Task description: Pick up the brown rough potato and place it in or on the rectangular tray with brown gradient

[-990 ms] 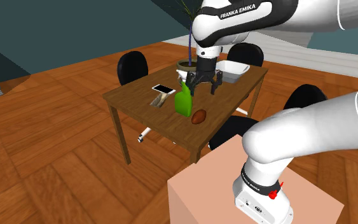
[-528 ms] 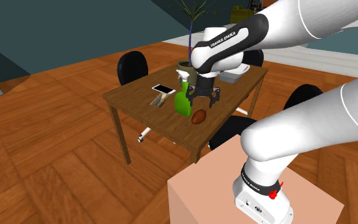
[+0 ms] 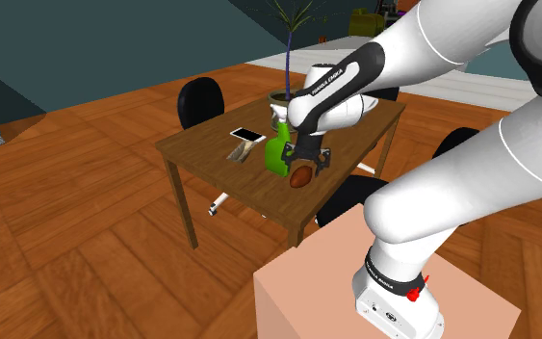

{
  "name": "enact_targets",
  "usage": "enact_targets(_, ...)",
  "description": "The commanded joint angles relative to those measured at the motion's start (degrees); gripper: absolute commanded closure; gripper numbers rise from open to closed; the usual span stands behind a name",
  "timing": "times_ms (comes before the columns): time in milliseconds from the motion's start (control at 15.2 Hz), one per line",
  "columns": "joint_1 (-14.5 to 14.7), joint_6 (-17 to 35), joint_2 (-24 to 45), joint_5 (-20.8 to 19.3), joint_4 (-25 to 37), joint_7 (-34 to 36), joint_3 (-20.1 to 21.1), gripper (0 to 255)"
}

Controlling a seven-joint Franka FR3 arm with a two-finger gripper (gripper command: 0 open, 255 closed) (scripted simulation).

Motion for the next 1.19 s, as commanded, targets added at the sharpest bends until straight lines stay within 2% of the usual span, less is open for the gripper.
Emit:
enact_targets(0,0.2,2.1,1.3,0.3,-0.7,0.0,0.2,0)
enact_targets(462,0.2,2.1,1.3,0.3,-0.7,0.0,0.2,0)
enact_targets(528,0.2,2.1,1.3,0.3,-0.7,0.0,0.2,255)
enact_targets(1122,0.2,2.1,1.3,0.3,-0.7,0.0,0.2,255)
